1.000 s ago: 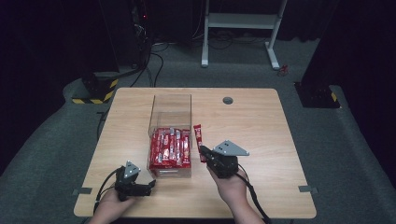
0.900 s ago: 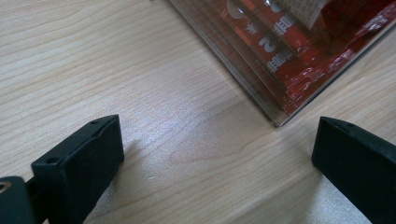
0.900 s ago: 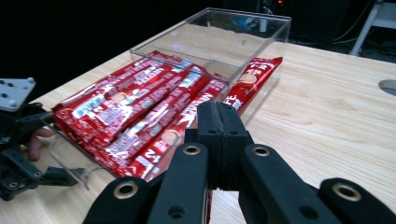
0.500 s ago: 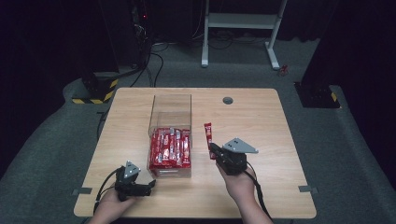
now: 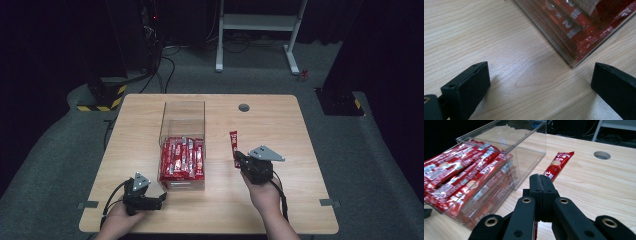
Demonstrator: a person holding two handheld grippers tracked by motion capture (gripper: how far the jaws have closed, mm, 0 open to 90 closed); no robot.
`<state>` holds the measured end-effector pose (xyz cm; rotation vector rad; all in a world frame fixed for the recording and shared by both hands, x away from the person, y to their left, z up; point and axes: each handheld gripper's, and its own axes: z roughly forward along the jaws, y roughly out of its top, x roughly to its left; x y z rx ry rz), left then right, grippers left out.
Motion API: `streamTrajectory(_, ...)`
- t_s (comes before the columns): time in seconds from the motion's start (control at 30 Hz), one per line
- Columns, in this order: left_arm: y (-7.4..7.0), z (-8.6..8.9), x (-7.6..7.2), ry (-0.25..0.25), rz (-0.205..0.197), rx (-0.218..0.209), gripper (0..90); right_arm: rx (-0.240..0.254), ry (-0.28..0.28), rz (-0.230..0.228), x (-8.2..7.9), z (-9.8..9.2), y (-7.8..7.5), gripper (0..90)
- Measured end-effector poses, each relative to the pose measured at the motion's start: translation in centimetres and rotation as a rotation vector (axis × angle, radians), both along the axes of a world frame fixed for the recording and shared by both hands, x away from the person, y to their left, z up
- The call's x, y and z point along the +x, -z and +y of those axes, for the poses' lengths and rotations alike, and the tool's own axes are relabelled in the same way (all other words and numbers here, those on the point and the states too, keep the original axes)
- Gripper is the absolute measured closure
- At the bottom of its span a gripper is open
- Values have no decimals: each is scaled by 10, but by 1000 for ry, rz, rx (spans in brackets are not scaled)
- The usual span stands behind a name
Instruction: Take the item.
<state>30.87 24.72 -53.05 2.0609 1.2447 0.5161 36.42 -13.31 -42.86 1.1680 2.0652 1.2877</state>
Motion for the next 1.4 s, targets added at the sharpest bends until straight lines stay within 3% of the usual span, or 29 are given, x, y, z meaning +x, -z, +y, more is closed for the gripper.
streamTrajectory(0.57, 0, 0, 0, 2, 0, -1, 25, -20, 54, 14, 11, -15, 8, 900)
streamTrajectory(0.9, 0, 0, 0, 1, 1, -1, 24, -60, 108, 64, 33, -25, 23, 900)
streamTrajectory(1.4, 0, 1, 0, 2, -1, 0, 25, -129, 135, 138, 57, -31, 48, 900)
